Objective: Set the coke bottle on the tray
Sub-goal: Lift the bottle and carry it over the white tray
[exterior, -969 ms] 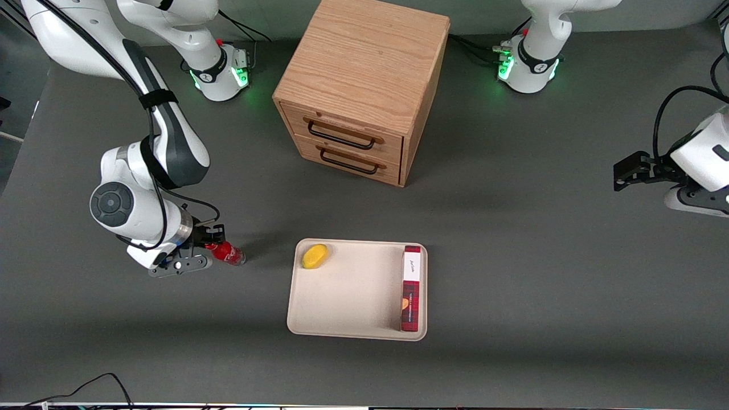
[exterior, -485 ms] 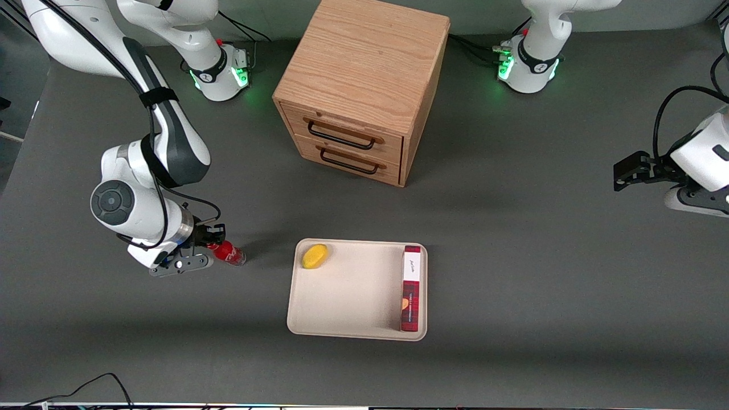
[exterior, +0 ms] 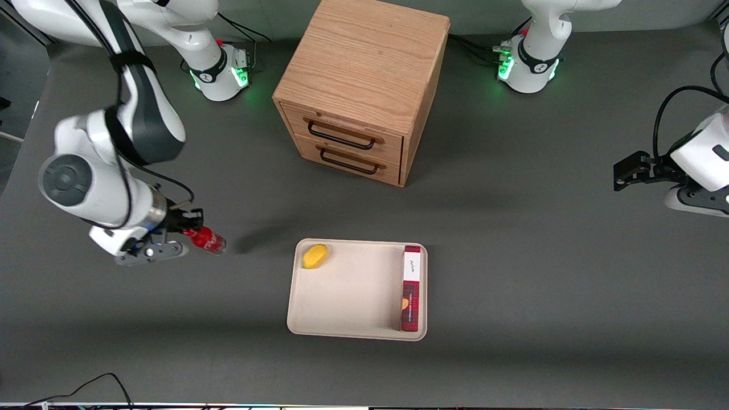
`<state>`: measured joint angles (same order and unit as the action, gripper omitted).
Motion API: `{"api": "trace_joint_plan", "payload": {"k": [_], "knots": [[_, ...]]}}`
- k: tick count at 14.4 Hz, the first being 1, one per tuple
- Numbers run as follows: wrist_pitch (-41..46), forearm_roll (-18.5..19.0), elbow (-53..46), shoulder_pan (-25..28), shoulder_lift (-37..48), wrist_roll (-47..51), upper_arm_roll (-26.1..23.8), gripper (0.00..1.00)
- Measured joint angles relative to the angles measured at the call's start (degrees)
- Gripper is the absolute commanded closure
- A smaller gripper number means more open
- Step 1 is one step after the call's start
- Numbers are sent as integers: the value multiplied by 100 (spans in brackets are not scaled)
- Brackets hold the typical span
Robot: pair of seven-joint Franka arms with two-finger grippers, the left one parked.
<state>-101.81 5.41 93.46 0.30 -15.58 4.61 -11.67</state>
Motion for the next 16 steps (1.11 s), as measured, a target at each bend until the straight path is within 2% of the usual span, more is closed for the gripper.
{"api": "trace_joint_plan", "payload": {"k": [3, 8, 12, 14, 16], "knots": [[1092, 0, -886, -1, 238, 0, 0, 100], [2169, -1, -2245, 15, 326, 0, -8, 100], [2278, -53, -2438, 79, 250, 88, -29, 100], [1992, -147, -2442, 201, 51, 243, -77, 100], [1598, -153, -2484, 568, -249, 471, -72, 100]]}}
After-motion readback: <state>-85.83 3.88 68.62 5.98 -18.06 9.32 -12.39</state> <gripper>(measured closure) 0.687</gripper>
